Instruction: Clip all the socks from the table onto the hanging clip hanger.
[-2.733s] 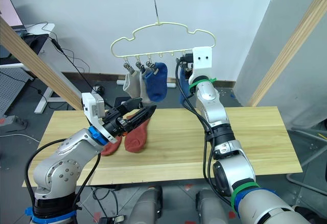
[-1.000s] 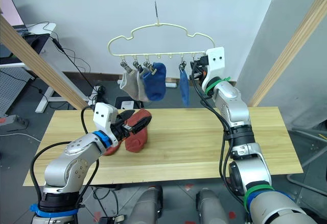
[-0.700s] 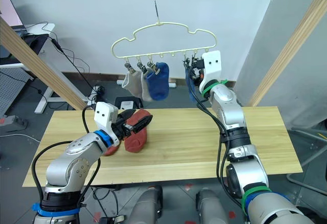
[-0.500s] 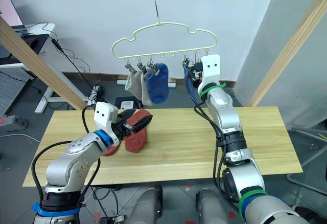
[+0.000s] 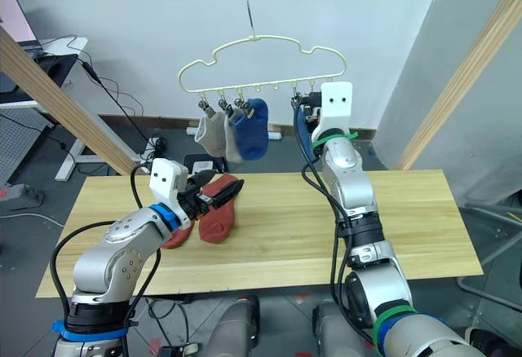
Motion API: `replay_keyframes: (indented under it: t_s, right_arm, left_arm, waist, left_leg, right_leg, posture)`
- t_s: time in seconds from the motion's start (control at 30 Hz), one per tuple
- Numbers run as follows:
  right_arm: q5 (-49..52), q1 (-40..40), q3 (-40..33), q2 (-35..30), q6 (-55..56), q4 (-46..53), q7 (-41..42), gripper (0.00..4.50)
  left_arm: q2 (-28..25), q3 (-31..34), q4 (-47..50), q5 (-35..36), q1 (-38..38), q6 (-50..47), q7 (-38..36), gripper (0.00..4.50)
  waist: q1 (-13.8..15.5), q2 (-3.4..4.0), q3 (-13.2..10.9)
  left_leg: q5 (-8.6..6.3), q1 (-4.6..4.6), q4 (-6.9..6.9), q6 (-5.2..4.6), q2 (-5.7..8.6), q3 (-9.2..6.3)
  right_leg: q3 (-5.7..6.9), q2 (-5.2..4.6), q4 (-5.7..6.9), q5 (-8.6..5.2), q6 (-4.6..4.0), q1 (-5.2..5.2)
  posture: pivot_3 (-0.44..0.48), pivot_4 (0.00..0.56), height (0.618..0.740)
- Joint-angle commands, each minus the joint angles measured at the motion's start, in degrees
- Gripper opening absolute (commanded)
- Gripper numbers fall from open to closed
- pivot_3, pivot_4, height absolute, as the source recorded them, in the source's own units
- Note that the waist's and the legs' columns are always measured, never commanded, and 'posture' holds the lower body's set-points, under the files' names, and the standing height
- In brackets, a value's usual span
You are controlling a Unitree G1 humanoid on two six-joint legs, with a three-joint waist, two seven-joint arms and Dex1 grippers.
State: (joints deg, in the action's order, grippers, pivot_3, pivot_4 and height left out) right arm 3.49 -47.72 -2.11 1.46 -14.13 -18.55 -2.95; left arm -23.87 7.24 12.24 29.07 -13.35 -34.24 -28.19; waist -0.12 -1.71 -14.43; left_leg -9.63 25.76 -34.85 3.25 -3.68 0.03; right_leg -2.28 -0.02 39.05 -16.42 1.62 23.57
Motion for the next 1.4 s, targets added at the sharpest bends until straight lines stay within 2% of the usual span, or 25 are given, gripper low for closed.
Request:
replay_keyframes:
  t_s: [0.03, 0.53, 1.4]
  right_arm:
    - [-0.1, -1.3, -0.4, 1.1, 0.2, 1.6, -1.6, 2.36]
    - [1.3, -4.4, -2.4, 4.4, 0.7, -1.7, -4.5, 2.36]
    - [3.1, -9.9, -3.8, 6.3, 5.5, -10.3, -3.0, 2.36]
  left_arm:
    - [0.0, 1.2, 1.3, 0.6, -0.5, 0.7, -0.2, 4.5]
    - [-0.3, 1.0, 1.3, 0.3, -0.9, 0.5, -0.2, 4.5]
    - [-0.1, 1.1, 2.2, 0.7, -0.2, 0.0, 0.0, 4.5]
  waist:
    - [0.0, 0.0, 0.0]
    - [0.0, 0.0, 0.0]
    - [0.0, 0.0, 0.0]
  left_leg:
    - [0.0, 0.0, 0.0, 0.0, 0.0, 0.0]
    - [0.0, 0.0, 0.0, 0.0, 0.0, -0.01]
    - [0.0, 0.0, 0.0, 0.0, 0.0, -0.01]
  right_leg:
    - [0.0, 0.0, 0.0, 0.0, 0.0, 0.0]
    - [0.01, 0.0, 0.02, 0.0, 0.0, 0.0]
    - [0.02, 0.0, 0.02, 0.01, -0.01, 0.0]
  posture:
    - [0.069, 0.236, 0.74]
    - [0.074, 0.238, 0.74]
    - [0.081, 0.236, 0.74]
